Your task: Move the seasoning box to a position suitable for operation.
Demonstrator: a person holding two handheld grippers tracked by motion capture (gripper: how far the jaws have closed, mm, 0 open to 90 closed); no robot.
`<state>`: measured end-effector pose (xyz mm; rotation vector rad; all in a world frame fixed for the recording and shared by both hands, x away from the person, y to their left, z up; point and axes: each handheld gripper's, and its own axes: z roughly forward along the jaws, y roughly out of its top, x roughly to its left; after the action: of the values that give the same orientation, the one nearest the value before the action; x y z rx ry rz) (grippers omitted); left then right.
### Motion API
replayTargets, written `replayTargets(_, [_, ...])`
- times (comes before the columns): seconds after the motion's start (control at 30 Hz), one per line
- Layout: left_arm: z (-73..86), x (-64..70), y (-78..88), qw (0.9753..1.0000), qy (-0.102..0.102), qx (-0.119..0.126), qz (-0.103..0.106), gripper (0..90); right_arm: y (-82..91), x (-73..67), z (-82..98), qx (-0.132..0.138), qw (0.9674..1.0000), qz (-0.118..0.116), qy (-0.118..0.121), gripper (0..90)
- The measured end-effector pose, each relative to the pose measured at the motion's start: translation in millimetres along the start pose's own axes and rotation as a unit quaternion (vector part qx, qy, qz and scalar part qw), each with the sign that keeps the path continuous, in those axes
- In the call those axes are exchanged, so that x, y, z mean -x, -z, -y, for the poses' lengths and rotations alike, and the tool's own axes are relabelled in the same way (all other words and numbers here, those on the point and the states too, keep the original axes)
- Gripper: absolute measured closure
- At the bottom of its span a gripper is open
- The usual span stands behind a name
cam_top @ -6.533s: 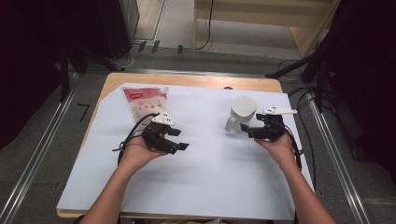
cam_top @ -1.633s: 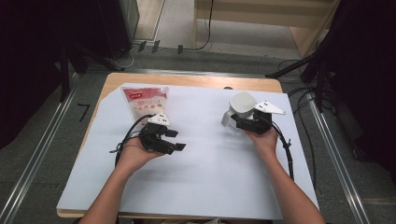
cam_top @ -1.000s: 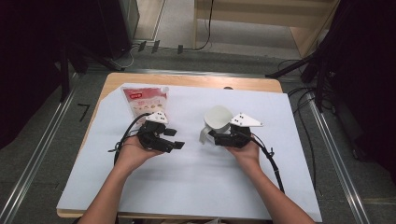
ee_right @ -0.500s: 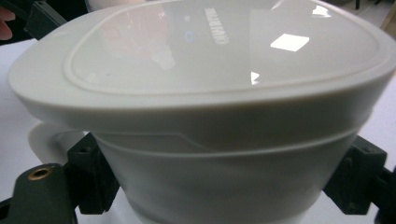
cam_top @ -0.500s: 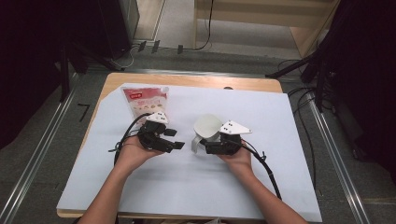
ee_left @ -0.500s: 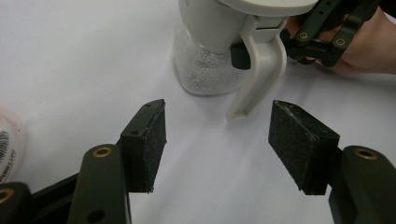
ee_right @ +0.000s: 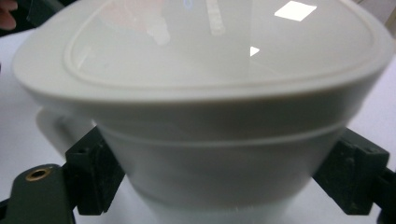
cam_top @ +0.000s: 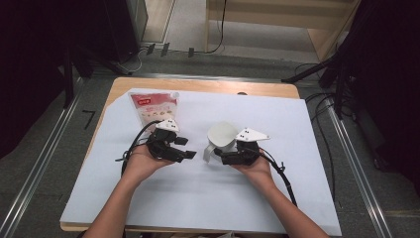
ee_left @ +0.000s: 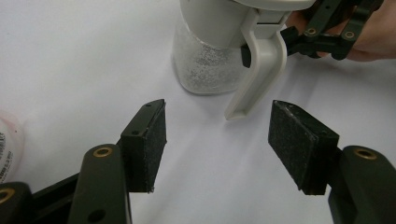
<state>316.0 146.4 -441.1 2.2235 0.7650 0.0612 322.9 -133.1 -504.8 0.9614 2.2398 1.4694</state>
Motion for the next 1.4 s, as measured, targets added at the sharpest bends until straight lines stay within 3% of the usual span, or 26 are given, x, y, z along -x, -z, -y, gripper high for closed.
replayTargets(0.17, [-0.2, -0.1, 0.1, 1.0, -0.002, 0.004, 0.004, 38.5, 11.1, 1.3, -1.1, -0.04, 0.9992, -0.005, -0.008, 13.8])
replayTargets(0.27, [-0.1, -0.4, 0.5, 1.0, -0.002, 0.003, 0.006, 39.5, 22.6, 0.5, -0.5, -0.037, 0.9992, -0.012, 0.002, 14.5])
replayTargets(0.5, [-1.0, 0.7, 0.7, 0.9999, 0.0, 0.006, 0.01, 42.3, 46.8, 0.0, -4.2, -0.049, 0.9984, -0.021, -0.017, 25.9])
replayTargets(0.6, [-3.0, 1.3, 0.0, 0.9999, -0.002, 0.001, 0.013, 44.2, 57.2, -0.4, -4.9, -0.055, 0.998, -0.025, -0.019, 35.6])
replayTargets(0.67, [-4.2, 1.2, -1.3, 0.9998, -0.002, 0.0, 0.018, 47.1, 64.3, 1.4, -5.6, -0.056, 0.9973, -0.039, -0.026, 44.1])
replayTargets(0.73, [-4.8, 1.1, -3.1, 0.9995, 0.008, -0.002, 0.03, 54.1, 69.9, 1.7, -7.5, -0.057, 0.9971, -0.04, -0.032, 46.4])
replayTargets(0.8, [-6.2, 1.8, -2.9, 0.9996, 0.005, -0.009, 0.027, 65.3, 73.4, 1.4, -9.1, -0.059, 0.9969, -0.039, -0.034, 49.4])
replayTargets(0.9, [-9.1, 3.4, -3.3, 0.9991, 0.003, -0.012, 0.041, 72.6, 78.6, -1.4, -10.3, -0.063, 0.9971, -0.036, -0.021, 56.3])
replayTargets(0.93, [-10.5, 3.5, -3.5, 0.999, 0.004, -0.015, 0.042, 73.2, 80.0, -2.3, -10.5, -0.062, 0.9975, -0.03, -0.015, 59.3])
replayTargets(0.97, [-11.6, 3.3, -4.0, 0.9989, 0.005, -0.016, 0.044, 73.5, 81.8, -2.7, -10.5, -0.058, 0.9975, -0.037, -0.014, 62.5])
replayTargets(1.03, [-15.8, 3.3, -5.0, 0.9987, 0.005, -0.023, 0.047, 75.0, 83.9, -3.2, -11.7, -0.057, 0.9978, -0.032, -0.012, 62.1])
replayTargets(1.17, [-22.9, 1.2, -6.1, 0.9984, -0.002, -0.04, 0.041, 74.9, 82.5, 1.4, -15.9, -0.071, 0.9963, -0.037, -0.032, 65.5])
replayTargets(1.27, [-22.6, -3.7, -6.9, 0.9986, -0.004, -0.034, 0.041, 75.1, 79.8, 4.8, -17.8, -0.076, 0.9958, -0.038, -0.033, 73.5])
replayTargets(1.4, [-19.2, -7.8, -8.5, 0.9983, 0.005, -0.029, 0.051, 84.0, 77.6, 7.3, -19.4, -0.071, 0.9966, -0.028, -0.03, 82.3])
